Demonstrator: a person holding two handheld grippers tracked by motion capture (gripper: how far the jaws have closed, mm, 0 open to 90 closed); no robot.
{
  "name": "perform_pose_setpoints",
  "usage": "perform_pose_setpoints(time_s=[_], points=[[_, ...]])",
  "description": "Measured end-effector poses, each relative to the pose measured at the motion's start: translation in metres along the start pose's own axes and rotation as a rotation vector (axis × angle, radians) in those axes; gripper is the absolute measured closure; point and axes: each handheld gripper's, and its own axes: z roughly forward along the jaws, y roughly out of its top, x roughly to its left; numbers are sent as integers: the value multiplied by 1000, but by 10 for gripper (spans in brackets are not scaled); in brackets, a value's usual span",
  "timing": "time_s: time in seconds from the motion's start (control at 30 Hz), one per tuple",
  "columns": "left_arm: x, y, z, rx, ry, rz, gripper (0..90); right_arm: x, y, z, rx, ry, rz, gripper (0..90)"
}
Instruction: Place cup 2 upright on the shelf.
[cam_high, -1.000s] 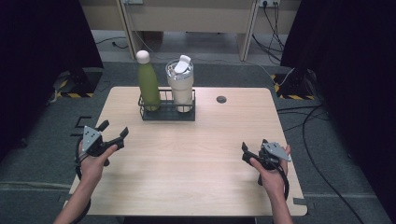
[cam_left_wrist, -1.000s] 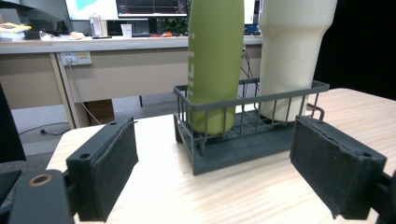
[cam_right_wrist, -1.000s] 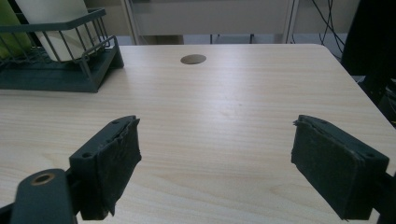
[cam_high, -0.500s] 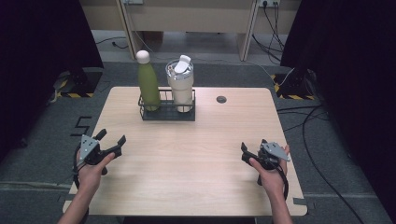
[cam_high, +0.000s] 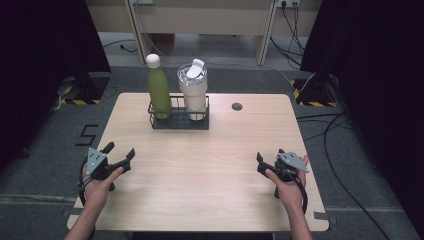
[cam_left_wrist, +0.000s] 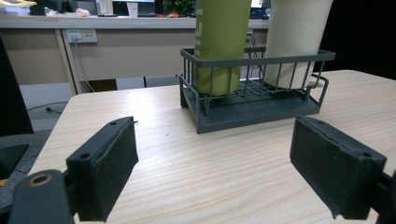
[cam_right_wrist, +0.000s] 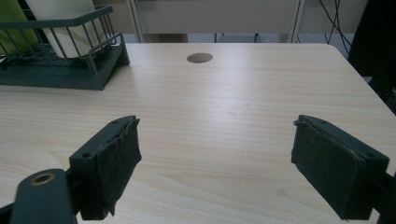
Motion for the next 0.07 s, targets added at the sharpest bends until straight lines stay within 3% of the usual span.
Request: perform_pose_setpoints(time_s=[0.07], points=[[-1,0,1,1,-5,0,142,0,0,0,2,0,-1,153]])
